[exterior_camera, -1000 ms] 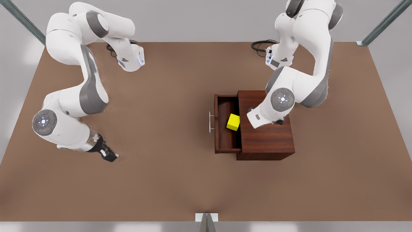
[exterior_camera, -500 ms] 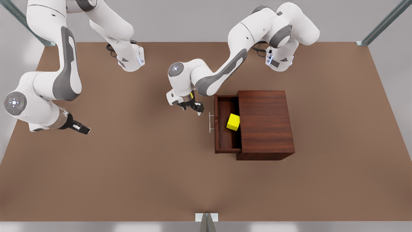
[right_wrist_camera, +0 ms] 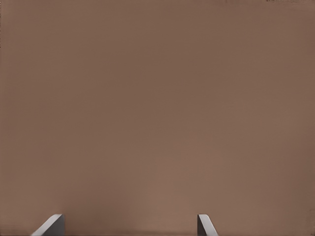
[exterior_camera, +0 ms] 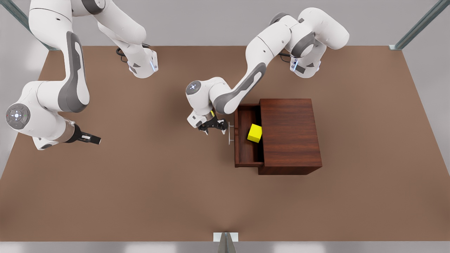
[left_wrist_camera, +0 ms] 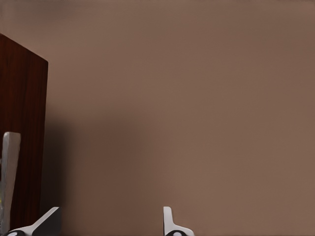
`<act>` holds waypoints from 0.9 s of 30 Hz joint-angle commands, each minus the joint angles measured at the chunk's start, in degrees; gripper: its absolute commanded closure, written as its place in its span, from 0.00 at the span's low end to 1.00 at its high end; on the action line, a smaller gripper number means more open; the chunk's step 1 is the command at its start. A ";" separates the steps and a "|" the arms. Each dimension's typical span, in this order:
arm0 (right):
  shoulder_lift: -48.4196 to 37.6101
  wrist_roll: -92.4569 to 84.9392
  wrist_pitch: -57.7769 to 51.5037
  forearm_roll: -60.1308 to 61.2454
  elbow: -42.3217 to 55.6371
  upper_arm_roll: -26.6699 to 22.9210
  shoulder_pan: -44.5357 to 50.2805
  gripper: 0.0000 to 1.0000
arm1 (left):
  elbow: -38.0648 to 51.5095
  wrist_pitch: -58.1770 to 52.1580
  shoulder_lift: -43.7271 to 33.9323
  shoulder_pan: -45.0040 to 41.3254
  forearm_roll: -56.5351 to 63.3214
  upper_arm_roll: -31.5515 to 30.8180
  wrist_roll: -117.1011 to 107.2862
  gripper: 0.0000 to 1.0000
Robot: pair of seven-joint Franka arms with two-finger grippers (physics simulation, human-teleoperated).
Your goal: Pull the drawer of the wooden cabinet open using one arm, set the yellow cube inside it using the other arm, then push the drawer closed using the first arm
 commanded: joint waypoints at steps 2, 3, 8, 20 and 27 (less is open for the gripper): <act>-0.06 -9.56 -0.14 0.03 0.11 -0.04 -0.07 0.00 | -0.04 1.14 -0.08 0.16 0.41 0.80 -12.31 0.00; 0.03 -9.56 -0.14 0.12 0.11 -0.04 -0.15 0.00 | -0.04 1.14 -0.26 0.33 0.41 0.80 -12.04 0.00; 0.20 -9.38 -0.06 0.12 0.47 -0.04 -0.15 0.00 | -0.39 0.53 -0.43 0.51 0.24 2.20 -9.58 0.00; 1.17 -3.84 0.73 0.65 1.96 -0.13 -0.15 0.00 | -2.76 -1.23 -1.49 0.42 0.59 2.47 -8.09 0.00; 1.17 -3.76 0.65 0.82 2.40 -0.39 -0.59 0.00 | -5.05 -2.11 -2.81 -0.28 0.32 2.29 -8.09 0.00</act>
